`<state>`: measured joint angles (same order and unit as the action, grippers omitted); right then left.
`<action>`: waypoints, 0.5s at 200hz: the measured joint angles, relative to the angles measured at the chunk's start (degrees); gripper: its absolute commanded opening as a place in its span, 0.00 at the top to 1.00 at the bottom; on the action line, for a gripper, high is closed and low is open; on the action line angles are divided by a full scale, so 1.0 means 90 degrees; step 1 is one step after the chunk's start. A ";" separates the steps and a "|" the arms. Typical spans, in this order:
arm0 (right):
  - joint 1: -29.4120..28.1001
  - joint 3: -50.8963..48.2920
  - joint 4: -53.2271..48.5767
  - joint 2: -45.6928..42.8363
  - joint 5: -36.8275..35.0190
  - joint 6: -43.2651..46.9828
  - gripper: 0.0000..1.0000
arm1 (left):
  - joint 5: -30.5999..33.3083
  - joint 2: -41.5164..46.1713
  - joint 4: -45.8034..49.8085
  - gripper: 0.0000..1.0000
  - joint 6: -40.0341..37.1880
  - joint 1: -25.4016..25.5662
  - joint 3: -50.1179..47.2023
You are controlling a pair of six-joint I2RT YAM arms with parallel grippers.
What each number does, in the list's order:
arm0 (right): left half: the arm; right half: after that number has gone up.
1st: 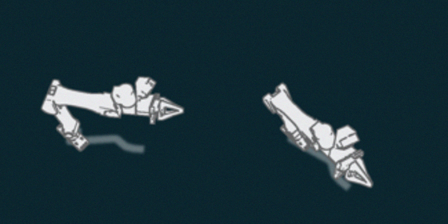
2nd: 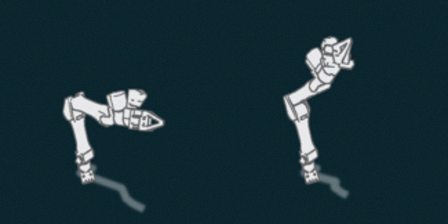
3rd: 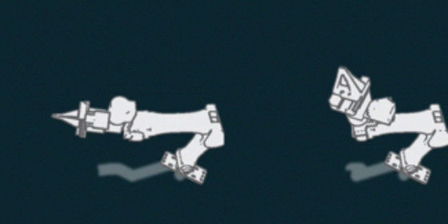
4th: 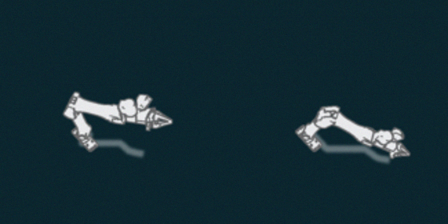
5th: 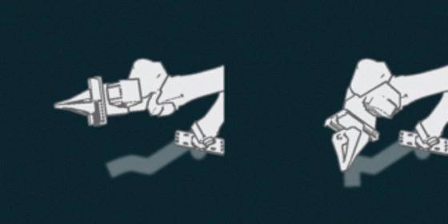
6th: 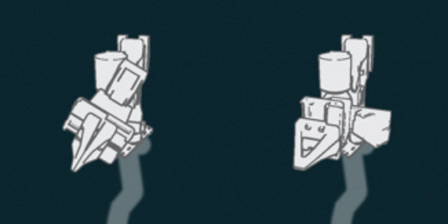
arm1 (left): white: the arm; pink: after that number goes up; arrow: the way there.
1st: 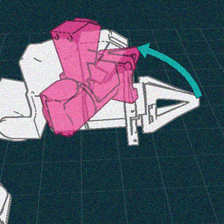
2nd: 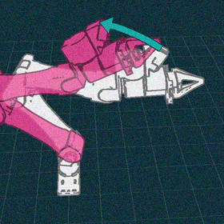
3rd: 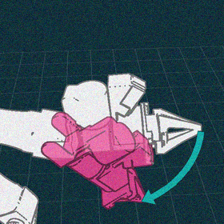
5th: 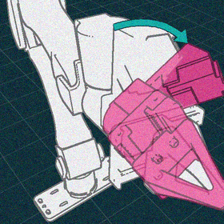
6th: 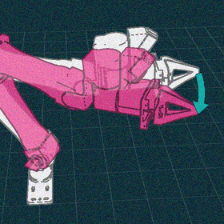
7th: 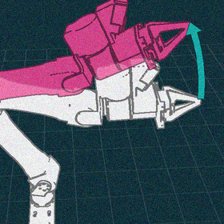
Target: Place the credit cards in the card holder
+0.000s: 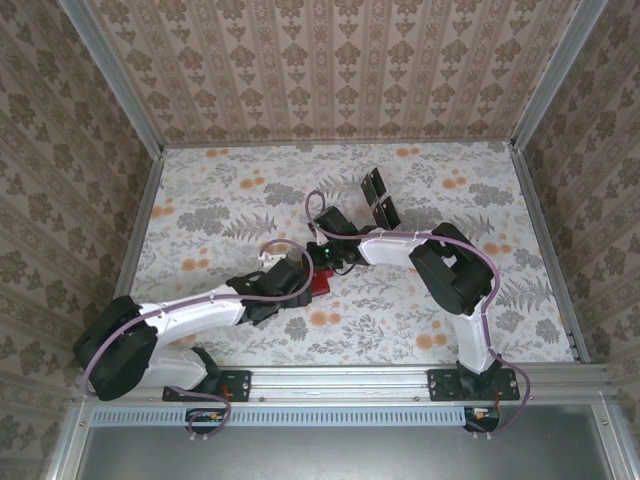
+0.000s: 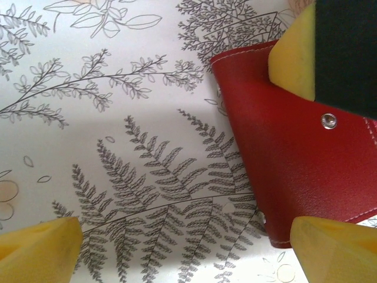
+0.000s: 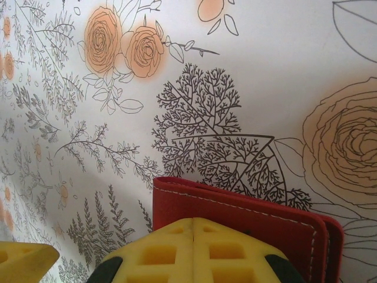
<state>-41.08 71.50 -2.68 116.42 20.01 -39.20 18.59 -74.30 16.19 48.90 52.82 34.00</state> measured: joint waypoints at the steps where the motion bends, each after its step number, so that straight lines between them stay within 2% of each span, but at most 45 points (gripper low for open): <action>1: 0.0000 0.0000 0.0000 0.0000 0.0000 0.0000 1.00 | 0.0000 -0.0015 -0.0005 0.00 0.0000 0.0000 0.0010; 100: 0.0000 -0.0073 0.0141 0.0000 0.0019 -0.0005 1.00 | -0.0044 -0.0359 -0.0427 0.00 0.0024 0.0002 0.0121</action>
<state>-41.08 70.85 -1.41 116.42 20.18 -39.24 18.20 -77.54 12.34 49.12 52.84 35.09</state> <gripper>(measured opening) 0.043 0.997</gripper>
